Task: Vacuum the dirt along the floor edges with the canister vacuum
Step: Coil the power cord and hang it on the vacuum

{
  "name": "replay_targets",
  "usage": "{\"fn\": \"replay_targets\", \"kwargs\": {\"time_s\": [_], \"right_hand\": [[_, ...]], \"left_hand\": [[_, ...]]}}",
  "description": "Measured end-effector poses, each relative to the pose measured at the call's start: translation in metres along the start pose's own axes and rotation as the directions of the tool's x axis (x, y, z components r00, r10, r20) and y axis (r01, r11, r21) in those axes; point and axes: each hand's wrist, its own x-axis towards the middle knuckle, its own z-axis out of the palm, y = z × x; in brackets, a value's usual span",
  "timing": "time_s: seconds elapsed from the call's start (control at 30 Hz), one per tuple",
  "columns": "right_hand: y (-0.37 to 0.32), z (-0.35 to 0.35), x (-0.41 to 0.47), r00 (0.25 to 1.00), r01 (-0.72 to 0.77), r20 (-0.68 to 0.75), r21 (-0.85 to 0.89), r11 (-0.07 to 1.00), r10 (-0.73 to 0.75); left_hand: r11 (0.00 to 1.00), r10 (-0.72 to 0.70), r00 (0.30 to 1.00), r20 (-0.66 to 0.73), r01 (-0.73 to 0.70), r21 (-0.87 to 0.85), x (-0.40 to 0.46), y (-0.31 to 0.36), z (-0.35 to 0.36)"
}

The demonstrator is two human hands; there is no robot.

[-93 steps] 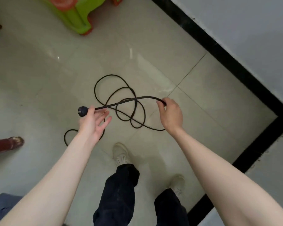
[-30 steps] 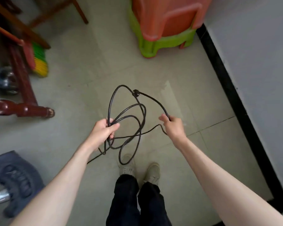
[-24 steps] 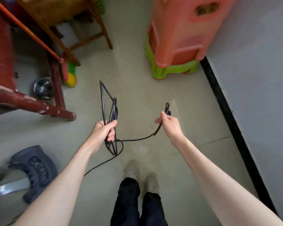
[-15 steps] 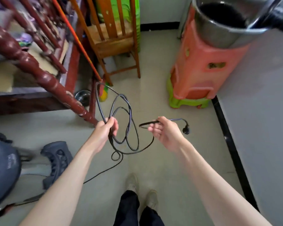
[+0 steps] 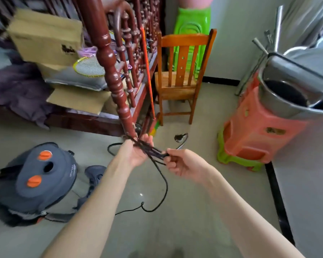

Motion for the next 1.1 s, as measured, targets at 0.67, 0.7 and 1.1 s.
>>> {"fn": "replay_targets", "kwargs": {"time_s": [0.67, 0.7, 1.1], "right_hand": [[0.058, 0.137, 0.083, 0.918, 0.386, 0.281, -0.790, 0.477, -0.279], [0.063, 0.146, 0.085, 0.907, 0.408, 0.271, -0.761, 0.505, -0.323], [0.159, 0.215, 0.142, 0.889, 0.389, 0.443, -0.864, 0.319, 0.116]], "left_hand": [[0.454, 0.451, 0.882, 0.139, -0.361, 0.814, -0.130, 0.143, -0.072], [0.430, 0.470, 0.871, 0.142, -0.366, 0.825, -0.137, 0.149, -0.074], [0.492, 0.717, 0.691, 0.097, -0.600, 0.631, -0.202, 0.235, -0.118]]}}
